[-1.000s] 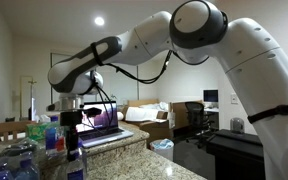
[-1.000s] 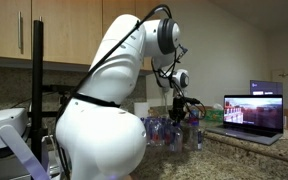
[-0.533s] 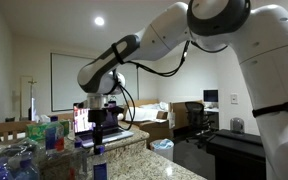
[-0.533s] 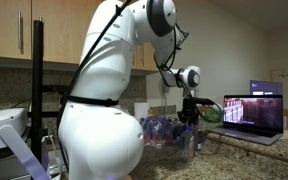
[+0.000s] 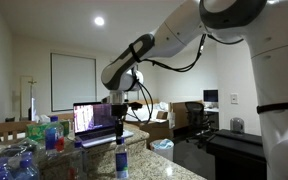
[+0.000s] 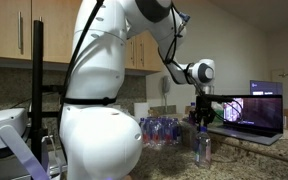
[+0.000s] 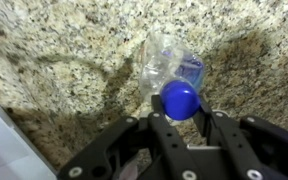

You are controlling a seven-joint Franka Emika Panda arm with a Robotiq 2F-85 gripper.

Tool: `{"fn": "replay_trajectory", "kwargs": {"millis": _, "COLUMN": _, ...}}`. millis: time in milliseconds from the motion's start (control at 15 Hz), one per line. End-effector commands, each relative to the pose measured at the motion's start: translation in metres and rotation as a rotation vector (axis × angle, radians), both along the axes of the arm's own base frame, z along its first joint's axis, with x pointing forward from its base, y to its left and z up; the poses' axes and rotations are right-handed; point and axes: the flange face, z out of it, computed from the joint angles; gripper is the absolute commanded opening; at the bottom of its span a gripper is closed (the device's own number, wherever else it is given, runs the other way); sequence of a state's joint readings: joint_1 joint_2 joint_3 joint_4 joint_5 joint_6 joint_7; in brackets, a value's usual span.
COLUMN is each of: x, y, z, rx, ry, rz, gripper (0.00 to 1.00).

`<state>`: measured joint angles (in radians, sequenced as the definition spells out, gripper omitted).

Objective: Move one water bottle on the left to the right.

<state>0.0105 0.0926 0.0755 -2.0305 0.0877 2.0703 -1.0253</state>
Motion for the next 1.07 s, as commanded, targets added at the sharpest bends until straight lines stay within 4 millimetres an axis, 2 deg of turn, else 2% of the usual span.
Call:
{"fn": "replay_trajectory", "kwargs": {"millis": 0, "x": -0.014, "y": -0.034, "z": 0.006, "rx": 0.006, "ry": -0.036, "rz": -0.094, "gripper": 0.14}}
{"fn": "replay_trajectory", "kwargs": {"millis": 133, "x": -0.022, "y": -0.056, "z": 0.002, "rx": -0.001, "ry": -0.031, "rz": -0.153, "gripper": 0.14}}
{"fn": "replay_trajectory", "kwargs": {"millis": 467, "x": -0.049, "y": -0.117, "z": -0.021, "rx": 0.008, "ry": -0.021, "rz": -0.294, "gripper": 0.14}}
{"fn": "replay_trajectory", "kwargs": {"millis": 600, "x": -0.053, "y": -0.136, "z": -0.02, "rx": 0.009, "ry": -0.038, "rz": -0.329, "gripper": 0.14}}
{"fn": "replay_trajectory", "kwargs": {"millis": 800, "x": -0.054, "y": -0.141, "z": -0.017, "rx": 0.002, "ry": -0.063, "rz": -0.329, "gripper": 0.14}}
{"fn": "replay_trajectory", "kwargs": {"millis": 867, "x": -0.053, "y": -0.137, "z": -0.014, "rx": -0.003, "ry": -0.071, "rz": -0.317, "gripper": 0.59}}
{"fn": "replay_trajectory", "kwargs": {"millis": 933, "x": -0.053, "y": -0.133, "z": -0.014, "rx": -0.006, "ry": -0.076, "rz": -0.306, "gripper": 0.6}}
{"fn": "replay_trajectory", "kwargs": {"millis": 1000, "x": -0.052, "y": -0.129, "z": -0.013, "rx": -0.01, "ry": -0.084, "rz": -0.293, "gripper": 0.66}}
